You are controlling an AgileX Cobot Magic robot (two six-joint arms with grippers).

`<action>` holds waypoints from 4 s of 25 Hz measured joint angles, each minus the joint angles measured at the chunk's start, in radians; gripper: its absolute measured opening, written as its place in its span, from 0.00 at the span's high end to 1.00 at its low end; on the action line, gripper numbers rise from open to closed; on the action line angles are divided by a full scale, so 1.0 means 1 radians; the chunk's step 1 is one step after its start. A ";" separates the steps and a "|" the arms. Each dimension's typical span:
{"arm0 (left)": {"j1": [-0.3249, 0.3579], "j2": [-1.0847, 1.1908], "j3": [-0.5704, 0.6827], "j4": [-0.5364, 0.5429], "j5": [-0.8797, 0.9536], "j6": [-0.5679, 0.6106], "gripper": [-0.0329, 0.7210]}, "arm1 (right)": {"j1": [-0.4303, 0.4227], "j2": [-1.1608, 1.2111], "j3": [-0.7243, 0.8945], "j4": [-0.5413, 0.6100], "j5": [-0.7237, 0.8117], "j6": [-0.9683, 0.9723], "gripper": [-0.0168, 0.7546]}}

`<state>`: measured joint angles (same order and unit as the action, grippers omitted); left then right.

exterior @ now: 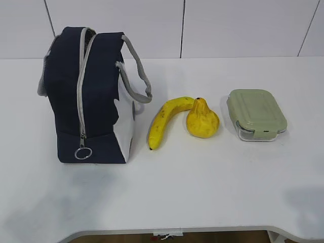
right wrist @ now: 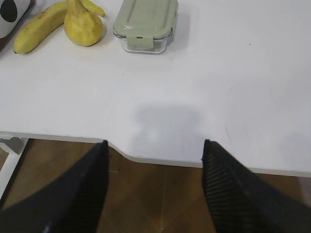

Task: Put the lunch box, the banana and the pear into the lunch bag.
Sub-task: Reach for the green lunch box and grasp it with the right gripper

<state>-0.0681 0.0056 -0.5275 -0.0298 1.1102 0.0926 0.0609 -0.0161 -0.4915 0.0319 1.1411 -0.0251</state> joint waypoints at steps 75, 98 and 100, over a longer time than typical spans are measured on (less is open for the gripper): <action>0.000 0.000 0.000 0.016 0.000 0.000 0.64 | -0.089 1.213 -0.529 0.086 -0.235 -0.129 0.36; 0.000 0.000 0.000 0.018 0.000 0.000 0.64 | -0.674 1.681 -0.631 1.025 0.048 -0.807 0.36; 0.000 0.000 0.000 0.018 0.000 0.000 0.64 | -0.679 1.731 -0.663 1.036 0.048 -0.815 0.36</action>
<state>-0.0681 0.0056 -0.5275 -0.0117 1.1102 0.0926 -0.6176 1.7150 -1.1543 1.0674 1.1892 -0.8398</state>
